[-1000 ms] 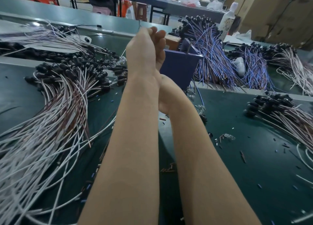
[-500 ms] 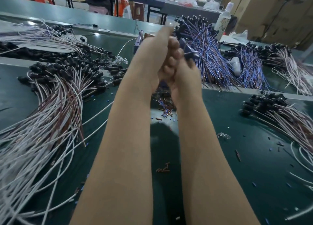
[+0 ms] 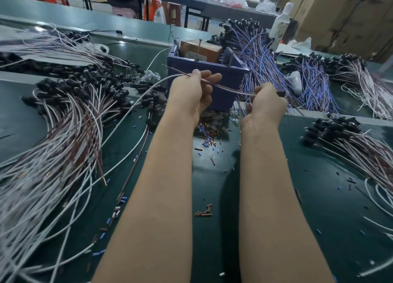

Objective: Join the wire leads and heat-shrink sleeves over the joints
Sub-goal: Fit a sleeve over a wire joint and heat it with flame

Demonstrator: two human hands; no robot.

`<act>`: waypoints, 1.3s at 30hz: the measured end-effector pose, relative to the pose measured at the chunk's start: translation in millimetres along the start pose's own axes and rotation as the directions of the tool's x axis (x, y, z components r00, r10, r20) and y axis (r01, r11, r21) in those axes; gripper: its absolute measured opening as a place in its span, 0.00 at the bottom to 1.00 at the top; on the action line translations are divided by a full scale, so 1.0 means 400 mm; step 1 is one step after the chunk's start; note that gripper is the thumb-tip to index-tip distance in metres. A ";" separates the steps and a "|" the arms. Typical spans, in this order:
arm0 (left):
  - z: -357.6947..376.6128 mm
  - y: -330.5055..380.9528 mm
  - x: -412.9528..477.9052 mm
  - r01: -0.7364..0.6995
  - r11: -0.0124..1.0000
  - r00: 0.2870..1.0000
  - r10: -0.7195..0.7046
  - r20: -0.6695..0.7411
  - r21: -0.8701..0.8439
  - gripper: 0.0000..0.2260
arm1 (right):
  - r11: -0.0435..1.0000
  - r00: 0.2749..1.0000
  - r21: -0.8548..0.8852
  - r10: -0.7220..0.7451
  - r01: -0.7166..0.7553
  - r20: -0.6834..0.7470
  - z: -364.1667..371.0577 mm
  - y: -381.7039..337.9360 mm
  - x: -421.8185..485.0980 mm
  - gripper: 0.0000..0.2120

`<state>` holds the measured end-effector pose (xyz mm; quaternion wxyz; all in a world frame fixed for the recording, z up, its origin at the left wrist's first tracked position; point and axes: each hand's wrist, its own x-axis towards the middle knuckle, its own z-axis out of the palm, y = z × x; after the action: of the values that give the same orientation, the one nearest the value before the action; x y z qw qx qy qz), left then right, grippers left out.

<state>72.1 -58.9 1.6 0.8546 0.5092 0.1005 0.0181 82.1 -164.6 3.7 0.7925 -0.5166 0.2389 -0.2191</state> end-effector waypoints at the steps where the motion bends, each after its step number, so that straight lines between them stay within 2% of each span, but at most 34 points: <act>1: -0.004 0.002 0.001 -0.005 0.999 1.000 0.005 -0.001 0.040 0.14 | 0.997 0.998 -0.040 -0.062 0.061 -0.023 -0.002 0.002 0.003 0.16; 3: -0.010 0.005 0.000 -0.003 0.983 1.000 0.002 0.003 0.184 0.14 | 0.953 0.964 -0.168 -0.263 0.252 -0.046 0.002 0.003 -0.007 0.25; 5: -0.014 0.007 -0.003 -0.015 0.945 1.000 0.013 0.009 0.327 0.13 | 0.827 0.879 -0.346 -0.476 0.443 -0.012 0.011 -0.007 -0.031 0.23; 6: -0.015 0.007 -0.003 -0.031 0.919 0.999 0.033 0.002 0.393 0.12 | 0.780 0.841 -0.360 -0.541 0.512 0.023 0.019 -0.013 -0.042 0.19; 7: -0.014 0.008 -0.005 -0.046 0.890 0.998 0.055 -0.006 0.453 0.11 | 0.781 0.828 -0.299 -0.558 0.548 0.061 0.026 -0.019 -0.055 0.13; 8: -0.014 0.008 -0.005 -0.058 0.855 0.997 0.075 -0.013 0.516 0.10 | 0.827 0.847 -0.182 -0.521 0.532 0.108 0.033 -0.027 -0.069 0.08; 9: -0.014 0.009 -0.004 -0.062 0.805 0.996 0.088 -0.015 0.589 0.10 | 0.888 0.877 -0.035 -0.446 0.459 0.178 0.036 -0.033 -0.082 0.05; 10: -0.016 0.010 -0.001 -0.063 0.743 0.995 0.096 -0.014 0.666 0.11 | 0.938 0.897 0.086 -0.347 0.337 0.275 0.035 -0.040 -0.089 0.08; 11: -0.018 0.010 0.002 -0.060 0.683 0.995 0.096 -0.008 0.728 0.12 | 0.970 0.888 0.142 -0.238 0.198 0.394 0.031 -0.049 -0.093 0.13; 12: -0.021 0.010 0.003 -0.056 0.630 0.996 0.085 0.002 0.775 0.13 | 0.988 0.847 0.138 -0.131 0.068 0.515 0.022 -0.057 -0.089 0.20; 13: -0.024 0.012 0.003 -0.055 0.587 0.997 0.071 0.017 0.808 0.13 | 0.992 0.771 0.111 -0.031 -0.051 0.636 0.012 -0.065 -0.083 0.29; 15: -0.030 0.016 0.001 -0.082 0.524 0.997 0.051 0.065 0.848 0.10 | 0.972 0.557 0.046 0.092 -0.229 0.825 -0.008 -0.079 -0.076 0.42; 16: -0.031 0.019 0.000 -0.108 0.500 0.994 0.047 0.098 0.859 0.09 | 0.961 0.470 0.024 0.113 -0.276 0.875 -0.013 -0.081 -0.073 0.44; 17: -0.029 0.022 -0.003 -0.143 0.469 0.989 0.043 0.139 0.872 0.09 | 0.950 0.424 0.015 0.125 -0.311 0.897 -0.012 -0.080 -0.071 0.45; 18: -0.027 0.023 -0.005 -0.186 0.430 0.981 0.038 0.188 0.884 0.11 | 0.943 0.423 0.009 0.140 -0.332 0.895 -0.008 -0.075 -0.071 0.43; 19: -0.025 0.024 -0.008 -0.227 0.388 0.972 0.027 0.235 0.893 0.13 | 0.944 0.468 0.001 0.162 -0.330 0.869 -0.001 -0.067 -0.072 0.38; 20: -0.023 0.023 -0.009 -0.257 0.357 0.963 0.013 0.270 0.898 0.13 | 0.963 0.563 -0.019 0.173 -0.270 0.808 0.007 -0.057 -0.071 0.32; 22: -0.024 0.020 -0.008 -0.283 0.312 0.952 -0.023 0.305 0.907 0.12 | 0.988 0.784 -0.152 0.086 0.011 0.615 0.020 -0.036 -0.067 0.18; 23: -0.025 0.019 -0.008 -0.289 0.288 0.948 -0.043 0.314 0.913 0.12 | 0.965 0.841 -0.226 0.013 0.130 0.540 0.024 -0.026 -0.061 0.13; 24: -0.025 0.017 -0.009 -0.295 0.272 0.944 -0.066 0.324 0.916 0.11 | 0.947 0.869 -0.267 -0.022 0.176 0.494 0.026 -0.018 -0.054 0.11; 27: -0.021 0.015 -0.009 -0.342 0.254 0.921 -0.100 0.376 0.905 0.13 | 0.961 0.892 -0.272 0.080 0.049 0.445 0.027 -0.008 -0.037 0.10; 31: -0.014 0.015 -0.013 -0.397 0.247 0.891 -0.127 0.436 0.884 0.16 | 0.975 0.843 -0.186 0.202 -0.124 0.499 0.030 -0.007 -0.034 0.12; 34: -0.018 0.010 -0.015 -0.354 0.285 0.907 -0.126 0.401 0.891 0.16 | 0.990 0.854 -0.109 0.130 -0.086 0.504 0.035 -0.006 -0.037 0.12; 39: -0.036 0.013 -0.008 -0.306 0.420 0.935 -0.038 0.353 0.854 0.09 | 0.986 0.925 0.108 0.079 -0.127 0.372 0.025 -0.014 -0.029 0.11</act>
<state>66.6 -44.6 -0.1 0.4505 0.8871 -0.0863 -0.0515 78.4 -152.7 14.0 0.8655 -0.4823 0.0990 -0.0920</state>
